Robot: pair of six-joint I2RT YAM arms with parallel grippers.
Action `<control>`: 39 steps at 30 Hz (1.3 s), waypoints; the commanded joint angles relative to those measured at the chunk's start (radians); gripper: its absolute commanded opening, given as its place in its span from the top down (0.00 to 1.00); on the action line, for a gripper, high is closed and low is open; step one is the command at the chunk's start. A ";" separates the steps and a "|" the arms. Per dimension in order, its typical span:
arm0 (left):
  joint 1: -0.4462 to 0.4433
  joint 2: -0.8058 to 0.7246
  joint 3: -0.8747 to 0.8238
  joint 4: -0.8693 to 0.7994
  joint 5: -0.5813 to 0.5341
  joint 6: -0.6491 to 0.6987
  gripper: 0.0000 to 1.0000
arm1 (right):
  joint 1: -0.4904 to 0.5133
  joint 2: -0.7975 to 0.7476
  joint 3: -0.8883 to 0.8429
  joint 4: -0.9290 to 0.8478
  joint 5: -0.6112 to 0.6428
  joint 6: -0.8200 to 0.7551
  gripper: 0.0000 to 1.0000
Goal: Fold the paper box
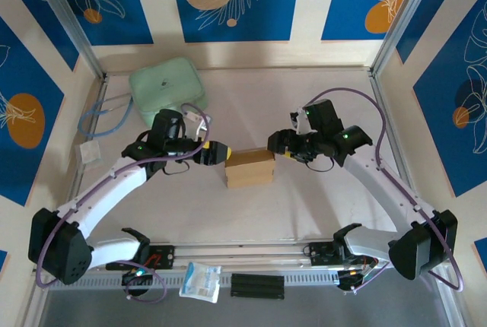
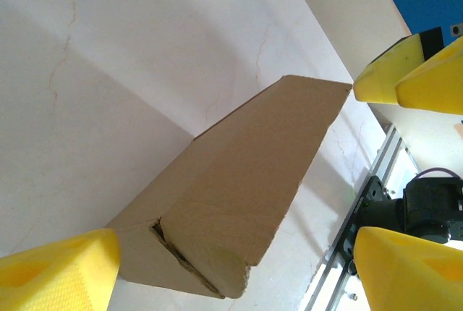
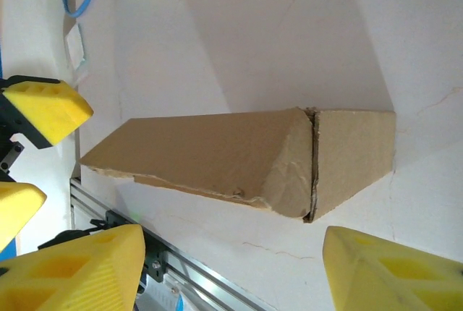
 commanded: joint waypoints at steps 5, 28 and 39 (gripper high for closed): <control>-0.008 -0.011 0.108 -0.087 -0.118 -0.086 0.11 | -0.008 -0.018 0.076 -0.018 0.044 -0.017 0.33; -0.042 0.133 0.025 -0.047 -0.087 -0.188 0.38 | -0.024 0.141 0.043 -0.022 0.026 -0.144 0.33; -0.049 0.120 0.005 -0.055 -0.104 -0.188 0.39 | -0.023 0.142 0.038 -0.039 0.024 -0.144 0.33</control>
